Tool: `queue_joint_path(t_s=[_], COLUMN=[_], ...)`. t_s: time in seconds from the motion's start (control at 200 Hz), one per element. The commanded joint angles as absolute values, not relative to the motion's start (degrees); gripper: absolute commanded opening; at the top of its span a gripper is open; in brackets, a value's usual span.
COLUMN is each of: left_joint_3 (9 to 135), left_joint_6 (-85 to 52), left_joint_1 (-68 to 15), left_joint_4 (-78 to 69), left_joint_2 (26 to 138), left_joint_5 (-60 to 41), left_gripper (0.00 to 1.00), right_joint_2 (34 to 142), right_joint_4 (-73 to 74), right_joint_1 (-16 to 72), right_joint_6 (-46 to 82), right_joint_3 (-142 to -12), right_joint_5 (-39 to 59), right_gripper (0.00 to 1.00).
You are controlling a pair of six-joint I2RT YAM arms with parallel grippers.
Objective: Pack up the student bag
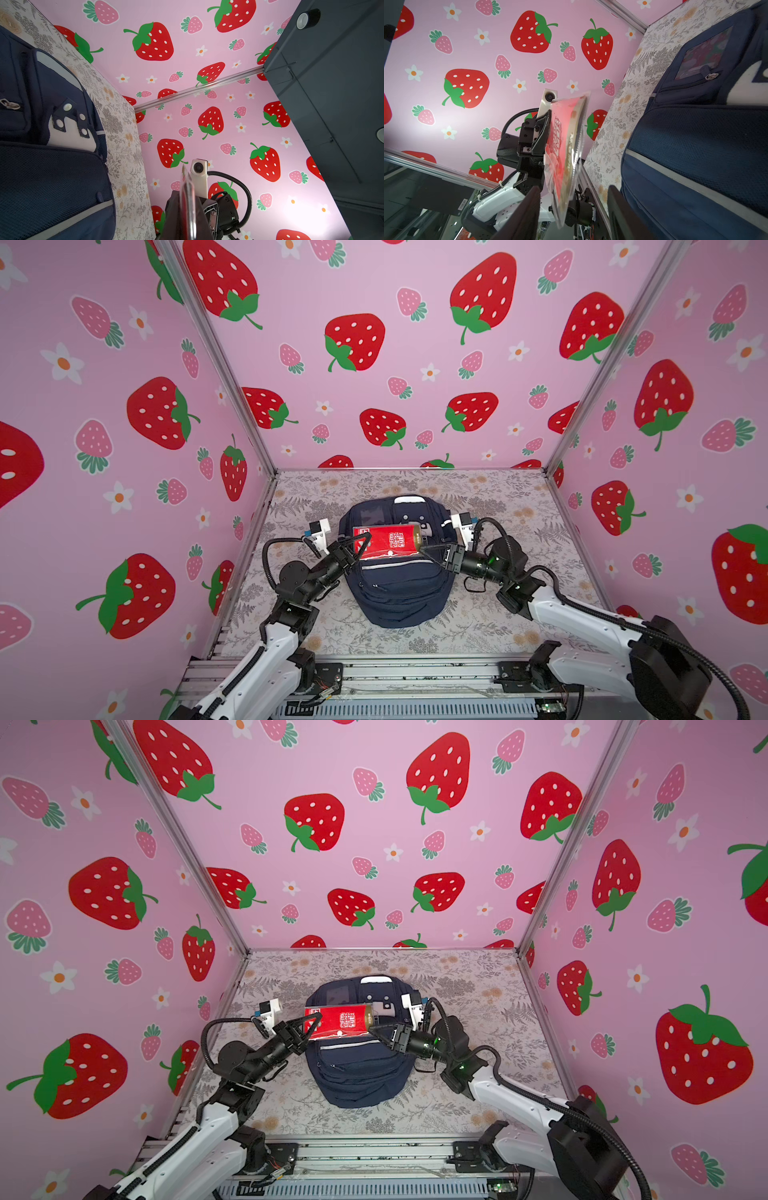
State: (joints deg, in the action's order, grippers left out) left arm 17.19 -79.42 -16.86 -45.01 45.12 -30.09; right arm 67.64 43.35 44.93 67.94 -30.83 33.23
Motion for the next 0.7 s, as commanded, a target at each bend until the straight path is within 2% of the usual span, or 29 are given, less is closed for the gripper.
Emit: queue_joint_path(t_s=[0.0,0.235,0.44,0.555,0.695], left_joint_3=[16.6,17.4,17.3,17.2,17.6], left_joint_6=[-82.6,-79.4,-79.3,-78.9,-78.6], left_joint_1=[-16.6,-16.6,-16.6,-16.6,-16.6], left_joint_4=[-54.2,-48.2,-49.2,-49.7,-49.8], left_joint_2=[45.5,43.4,45.7,46.3,47.0], left_joint_5=[-32.5,-33.3,-34.8,-34.8,-35.1], left_gripper=[0.0,0.0,0.0,0.0,0.0], right_joint_2=[69.4,71.6,72.6,72.8,73.0], right_joint_4=[49.9,52.6,55.0,55.2,56.2], right_joint_1=[44.6,44.5,44.6,44.7,45.1], right_joint_6=[71.0,72.1,73.4,73.6,74.4], right_joint_3=[-32.8,-34.4,-34.6,-34.6,-34.1], right_joint_5=[34.8,35.7,36.1,36.1,35.9], right_gripper=[0.5,0.37,0.32,0.24,0.19])
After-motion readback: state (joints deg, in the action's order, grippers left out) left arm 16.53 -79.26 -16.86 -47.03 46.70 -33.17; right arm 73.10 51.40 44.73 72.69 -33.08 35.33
